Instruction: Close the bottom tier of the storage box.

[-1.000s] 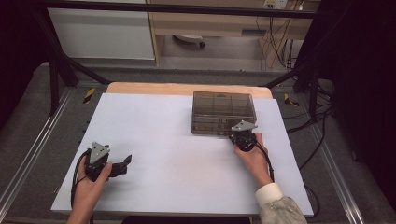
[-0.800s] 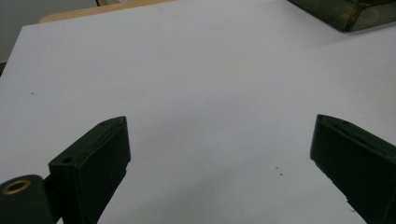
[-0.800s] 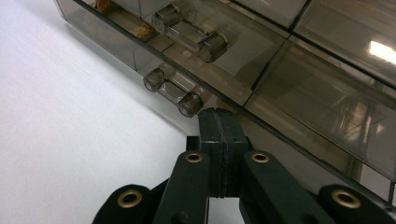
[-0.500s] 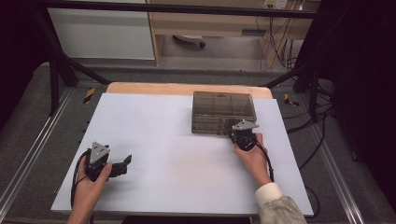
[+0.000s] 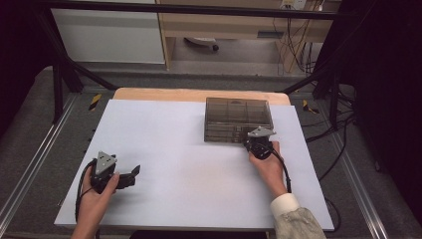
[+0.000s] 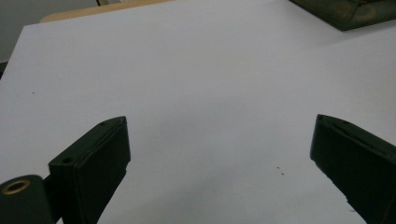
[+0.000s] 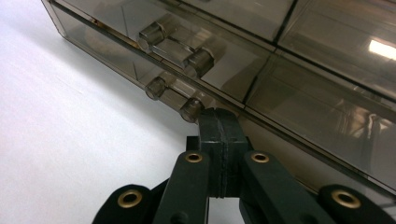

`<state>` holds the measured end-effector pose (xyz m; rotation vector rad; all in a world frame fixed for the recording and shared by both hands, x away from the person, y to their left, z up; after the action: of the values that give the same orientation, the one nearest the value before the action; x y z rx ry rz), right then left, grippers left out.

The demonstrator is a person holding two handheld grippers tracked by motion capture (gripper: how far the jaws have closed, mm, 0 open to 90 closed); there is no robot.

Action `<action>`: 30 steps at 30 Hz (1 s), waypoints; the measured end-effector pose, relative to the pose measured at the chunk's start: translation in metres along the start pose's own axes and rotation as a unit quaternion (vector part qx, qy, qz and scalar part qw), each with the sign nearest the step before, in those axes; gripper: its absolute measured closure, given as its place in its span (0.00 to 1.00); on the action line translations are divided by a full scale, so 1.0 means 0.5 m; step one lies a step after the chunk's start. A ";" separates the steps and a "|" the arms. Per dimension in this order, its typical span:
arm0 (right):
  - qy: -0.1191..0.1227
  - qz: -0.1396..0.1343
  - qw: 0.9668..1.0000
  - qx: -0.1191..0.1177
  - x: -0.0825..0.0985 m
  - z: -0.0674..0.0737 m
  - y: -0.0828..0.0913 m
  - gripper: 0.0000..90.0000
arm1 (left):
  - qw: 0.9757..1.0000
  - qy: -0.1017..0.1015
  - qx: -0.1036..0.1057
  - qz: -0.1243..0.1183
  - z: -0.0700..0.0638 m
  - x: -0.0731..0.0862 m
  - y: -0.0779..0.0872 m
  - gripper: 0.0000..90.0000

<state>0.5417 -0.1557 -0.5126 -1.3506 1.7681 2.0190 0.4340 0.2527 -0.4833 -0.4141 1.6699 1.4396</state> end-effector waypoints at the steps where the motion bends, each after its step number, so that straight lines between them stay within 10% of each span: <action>1: 0.000 0.000 1.000 0.000 0.000 0.000 0.000 1.00 | 1.000 0.000 0.000 0.000 0.000 0.000 0.000 0.05; 30: -0.007 -0.014 1.000 -0.010 -0.007 0.011 0.014 1.00 | 1.000 0.001 -0.001 -0.002 0.002 -0.002 0.001 0.05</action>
<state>0.5365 -0.1518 -0.5055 -1.3552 1.7175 2.0334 0.4345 0.2534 -0.4823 -0.4192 1.6683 1.4379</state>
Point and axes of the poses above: each handheld gripper's, and its own axes: y roughly backward along the jaws, x roughly out of its underside, z roughly to its left, the point moved 10 cm from there along -y, roughly forward along the jaws, and after that the axes turned 9 degrees about z, right-handed, at the moved point
